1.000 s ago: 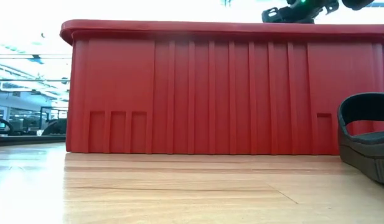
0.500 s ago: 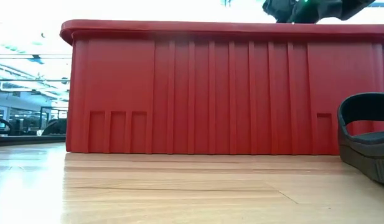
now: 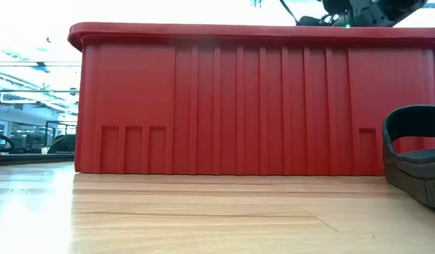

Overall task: Pick and place slides into bin
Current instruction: Put the black slipper into the red bin

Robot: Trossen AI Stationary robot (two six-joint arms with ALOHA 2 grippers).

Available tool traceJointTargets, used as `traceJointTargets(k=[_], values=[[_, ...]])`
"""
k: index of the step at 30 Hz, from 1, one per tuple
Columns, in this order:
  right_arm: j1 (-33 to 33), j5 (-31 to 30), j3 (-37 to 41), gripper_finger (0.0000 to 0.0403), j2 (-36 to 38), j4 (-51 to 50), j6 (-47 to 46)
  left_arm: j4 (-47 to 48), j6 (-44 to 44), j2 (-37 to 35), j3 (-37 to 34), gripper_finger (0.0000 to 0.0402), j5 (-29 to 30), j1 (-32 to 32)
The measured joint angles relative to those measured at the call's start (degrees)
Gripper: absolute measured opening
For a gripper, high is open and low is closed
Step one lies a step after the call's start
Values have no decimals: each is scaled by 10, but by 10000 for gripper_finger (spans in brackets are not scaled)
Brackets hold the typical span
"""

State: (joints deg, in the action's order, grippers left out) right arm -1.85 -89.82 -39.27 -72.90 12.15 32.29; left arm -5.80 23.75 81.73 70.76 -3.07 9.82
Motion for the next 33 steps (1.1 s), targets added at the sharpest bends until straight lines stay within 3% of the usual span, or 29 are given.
traceJointTargets(k=[19,23,33], values=[[0,0,41,4,-3,70,0,22,-40,0,1,159,5,-39],[0,1,41,4,-1,72,-13,58,-59,0,1,159,7,-81],[0,1,41,4,0,74,-67,94,-82,0,1,159,-104,-247]])
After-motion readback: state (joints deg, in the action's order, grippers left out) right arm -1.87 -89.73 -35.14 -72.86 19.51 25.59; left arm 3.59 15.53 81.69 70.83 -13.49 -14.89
